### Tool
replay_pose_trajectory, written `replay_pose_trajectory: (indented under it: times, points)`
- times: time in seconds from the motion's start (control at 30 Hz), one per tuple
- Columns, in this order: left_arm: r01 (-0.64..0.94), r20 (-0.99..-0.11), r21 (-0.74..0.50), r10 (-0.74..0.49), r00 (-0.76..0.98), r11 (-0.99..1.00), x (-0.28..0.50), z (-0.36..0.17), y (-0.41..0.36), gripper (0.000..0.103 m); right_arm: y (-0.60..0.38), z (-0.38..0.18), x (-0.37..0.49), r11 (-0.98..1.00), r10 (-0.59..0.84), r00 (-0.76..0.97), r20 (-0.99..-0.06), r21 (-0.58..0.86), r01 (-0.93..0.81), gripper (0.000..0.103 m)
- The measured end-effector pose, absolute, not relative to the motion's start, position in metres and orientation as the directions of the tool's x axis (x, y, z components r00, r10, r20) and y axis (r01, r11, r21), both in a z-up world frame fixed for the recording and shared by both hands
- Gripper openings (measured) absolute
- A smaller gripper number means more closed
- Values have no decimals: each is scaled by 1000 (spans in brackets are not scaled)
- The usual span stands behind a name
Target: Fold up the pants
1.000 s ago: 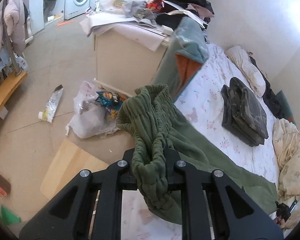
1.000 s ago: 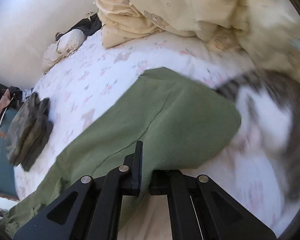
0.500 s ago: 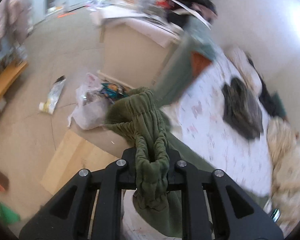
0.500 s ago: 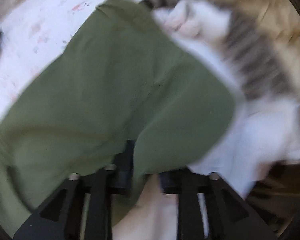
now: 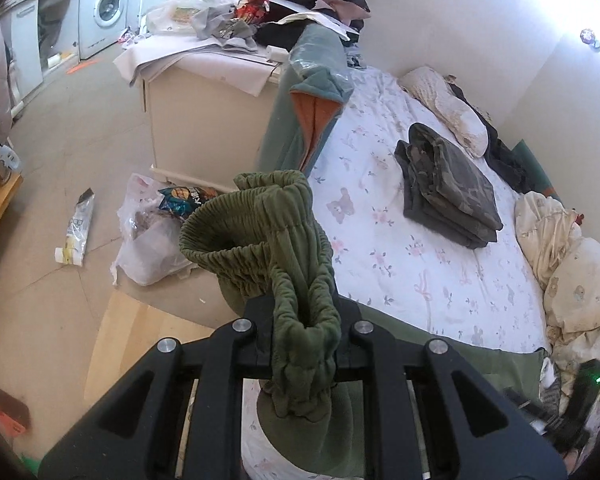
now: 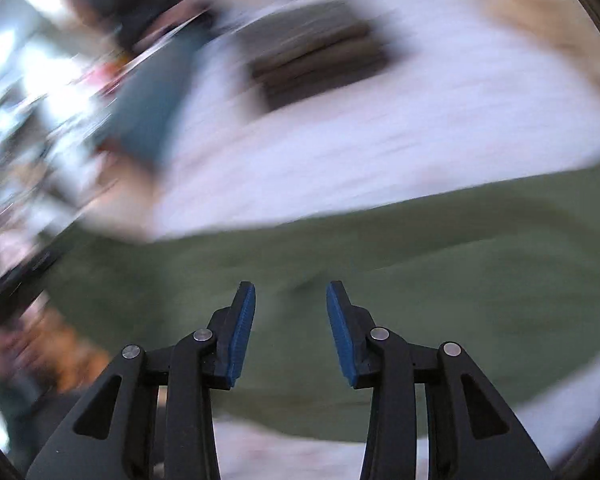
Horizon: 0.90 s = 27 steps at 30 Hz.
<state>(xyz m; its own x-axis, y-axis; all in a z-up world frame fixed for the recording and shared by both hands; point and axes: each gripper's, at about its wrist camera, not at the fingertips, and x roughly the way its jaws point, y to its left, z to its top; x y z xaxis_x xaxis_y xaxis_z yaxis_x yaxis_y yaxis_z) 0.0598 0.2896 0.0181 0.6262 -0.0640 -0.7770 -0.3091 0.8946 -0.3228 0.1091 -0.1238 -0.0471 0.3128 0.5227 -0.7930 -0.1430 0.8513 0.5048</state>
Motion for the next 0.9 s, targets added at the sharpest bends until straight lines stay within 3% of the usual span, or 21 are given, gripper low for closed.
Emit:
replay_pose_trajectory:
  times: [0.23, 0.3, 0.4, 0.53, 0.73, 0.77, 0.8, 0.87, 0.9]
  points:
    - [-222, -820, -191, -31, 572, 956, 65, 7, 272, 14, 40, -125, 109, 686, 706, 52, -707, 662, -301, 30]
    - [-181, -843, -148, -28, 537, 972, 70, -2, 263, 14, 64, -153, 104, 748, 620, 49, -783, 571, -340, 26]
    - [-137, -874, -121, -40, 484, 983, 76, -15, 251, 14, 79, -179, 93, 789, 555, 84, -827, 492, -369, 19]
    - [-86, -875, -67, -18, 483, 994, 79, -15, 234, 14, 66, -161, 89, 767, 579, 54, -813, 521, -375, 19]
    - [-40, -859, -36, -11, 511, 999, 79, -9, 221, 14, -60, -96, 78, 770, 598, 147, -788, 514, -379, 25]
    - [-43, -867, -8, 15, 498, 999, 82, -13, 218, 14, -90, -87, 78, 796, 568, 182, -802, 481, -368, 29]
    - [-45, -872, 16, 36, 489, 999, 85, -16, 217, 14, -111, -82, 79, 813, 548, 206, -810, 459, -357, 58]
    - [-47, -871, 47, 64, 486, 998, 87, -18, 214, 14, -168, -71, 78, 898, 421, 323, -848, 339, -281, 96]
    - [-43, -866, 62, 75, 495, 997, 87, -17, 211, 14, -187, -68, 80, 926, 370, 372, -851, 303, -227, 96]
